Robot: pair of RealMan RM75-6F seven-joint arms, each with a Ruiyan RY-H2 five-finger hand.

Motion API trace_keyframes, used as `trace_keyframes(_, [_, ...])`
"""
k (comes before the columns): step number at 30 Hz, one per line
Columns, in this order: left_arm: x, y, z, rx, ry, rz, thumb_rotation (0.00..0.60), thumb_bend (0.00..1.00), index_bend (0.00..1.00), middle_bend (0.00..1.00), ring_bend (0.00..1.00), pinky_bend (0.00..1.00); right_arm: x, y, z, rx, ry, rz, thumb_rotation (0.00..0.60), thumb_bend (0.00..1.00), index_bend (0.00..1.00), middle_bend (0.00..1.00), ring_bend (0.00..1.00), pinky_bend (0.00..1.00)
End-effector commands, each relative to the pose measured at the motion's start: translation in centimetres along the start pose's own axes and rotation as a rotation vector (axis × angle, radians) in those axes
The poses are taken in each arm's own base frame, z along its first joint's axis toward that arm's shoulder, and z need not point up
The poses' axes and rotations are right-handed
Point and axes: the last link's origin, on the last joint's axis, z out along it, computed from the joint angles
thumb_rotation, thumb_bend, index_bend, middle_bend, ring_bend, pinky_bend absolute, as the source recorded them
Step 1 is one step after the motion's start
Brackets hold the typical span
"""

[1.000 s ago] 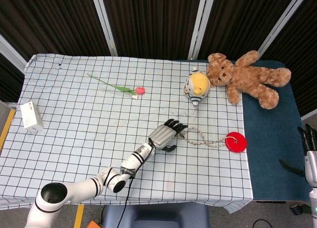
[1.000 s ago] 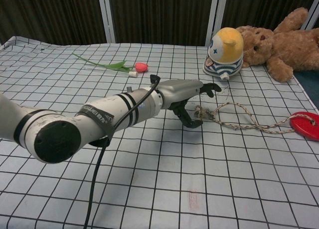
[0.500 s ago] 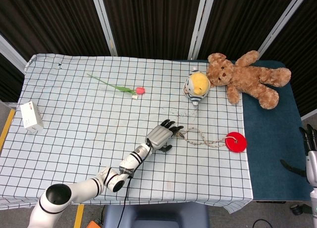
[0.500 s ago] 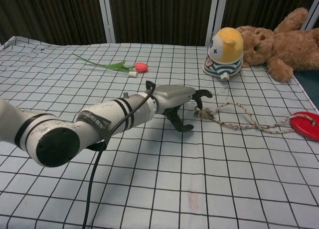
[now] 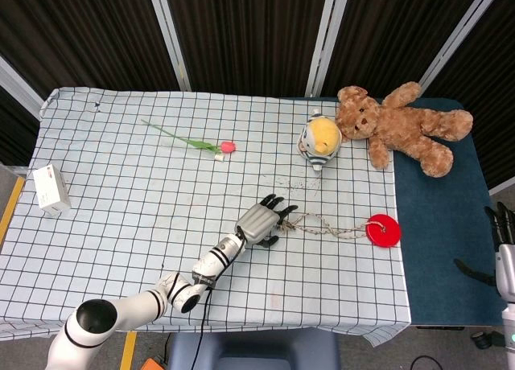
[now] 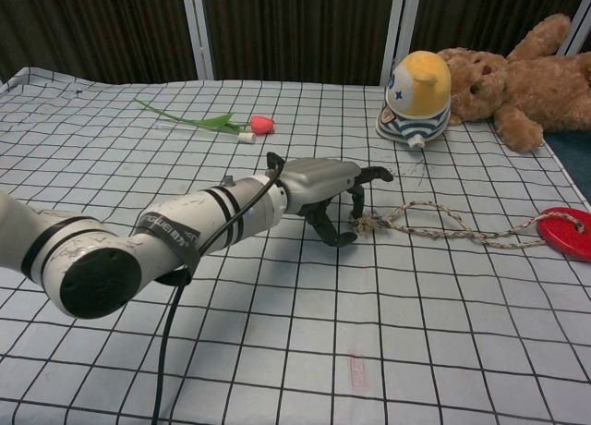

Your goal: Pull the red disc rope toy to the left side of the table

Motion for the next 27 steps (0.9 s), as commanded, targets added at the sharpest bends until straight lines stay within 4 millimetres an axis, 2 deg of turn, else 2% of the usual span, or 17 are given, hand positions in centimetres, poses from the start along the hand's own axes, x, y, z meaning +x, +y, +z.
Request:
trace_keyframes(1, [-0.2,-0.3,-0.3,-0.002,-0.002,0.029,0.600,0.41,0.00,0.47,0.05,0.05,0.0,0.0,0.0,-0.001,-0.001,-0.001,0.600,0.06,0.00,0.00,0.00,0.00])
trace_keyframes(10, [-1.4,-1.1,-1.3,0.012,-0.028,0.039,0.600,0.41,0.00,0.47,0.08,0.05,-0.1,-0.2,0.0,-0.002,-0.004,-0.004,0.600,0.06,0.00,0.00,0.00,0.00])
trace_keyframes(15, [-1.4,-1.2,-1.5,0.013,-0.001,0.037,0.600,0.43,0.04,0.56,0.16,0.07,-0.2,-0.3,0.1,-0.002,-0.007,-0.005,0.600,0.06,0.00,0.00,0.00,0.00])
trace_keyframes(17, [-1.4,-1.2,-1.5,0.011,0.011,0.036,0.600,0.45,0.13,0.62,0.21,0.09,-0.3,-0.3,0.2,-0.003,-0.008,-0.006,0.600,0.06,0.00,0.00,0.00,0.00])
trace_keyframes(19, [-1.4,-1.2,-1.6,0.008,0.021,0.037,0.600,0.47,0.28,0.68,0.26,0.11,-0.3,-0.3,0.2,-0.004,-0.009,-0.007,0.600,0.06,0.00,0.00,0.00,0.00])
trace_keyframes(23, [-1.7,-1.2,-1.7,0.005,0.031,0.042,0.600,0.51,0.51,0.76,0.35,0.15,-0.3,-0.3,0.3,-0.006,-0.011,-0.009,0.600,0.06,0.00,0.00,0.00,0.00])
trace_keyframes(27, [-2.0,-1.2,-2.0,0.001,0.047,0.052,0.600,0.54,0.63,0.83,0.43,0.19,-0.3,-0.4,0.3,-0.007,-0.012,-0.011,0.600,0.06,0.00,0.00,0.00,0.00])
